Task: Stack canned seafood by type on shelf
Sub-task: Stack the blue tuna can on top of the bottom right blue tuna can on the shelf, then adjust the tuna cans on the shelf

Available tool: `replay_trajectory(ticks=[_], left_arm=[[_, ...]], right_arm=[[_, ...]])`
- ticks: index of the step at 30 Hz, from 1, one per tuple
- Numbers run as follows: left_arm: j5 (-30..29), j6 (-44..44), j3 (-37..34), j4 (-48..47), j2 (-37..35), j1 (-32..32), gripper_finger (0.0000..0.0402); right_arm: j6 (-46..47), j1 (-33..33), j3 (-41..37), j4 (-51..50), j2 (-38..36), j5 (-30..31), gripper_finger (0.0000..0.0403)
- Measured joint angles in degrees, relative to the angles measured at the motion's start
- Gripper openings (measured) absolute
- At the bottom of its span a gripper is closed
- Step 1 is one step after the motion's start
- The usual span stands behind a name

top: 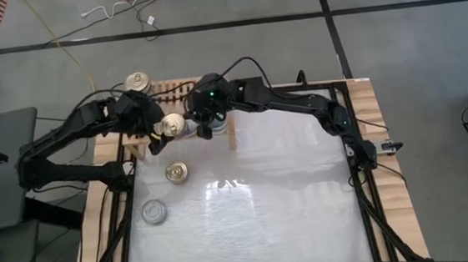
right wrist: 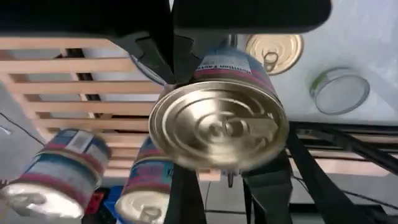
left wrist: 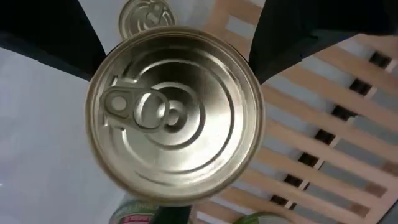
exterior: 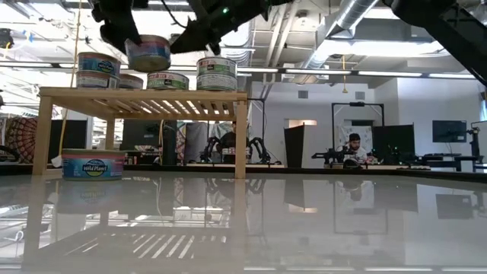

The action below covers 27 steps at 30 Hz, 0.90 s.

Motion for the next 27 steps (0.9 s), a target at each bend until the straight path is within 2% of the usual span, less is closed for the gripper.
replay_trajectory(ticks=[8, 11, 16, 27], left_arm=[[-4.0, -2.3, 0.1, -2.7, -1.0, -0.4, 0.0367], [-7.8, -3.3, 0.1, -2.7, -1.4, -0.4, 0.0367], [-13.5, -6.7, 0.2, -4.9, -1.3, -0.2, 0.0367], [-13.0, -8.3, 0.2, -3.9, -1.9, -0.3, 0.0367]], right_arm=[[0.1, 0.1, -0.1, 3.5, 2.0, 0.1, 0.0016], [0.1, -0.4, 0.0, 6.4, 1.9, 0.1, 0.0016], [0.1, 0.0, 0.0, 5.4, 1.8, -2.4, 0.0016], [0.1, -0.7, 0.0, 1.9, 1.4, -0.9, 0.0016]])
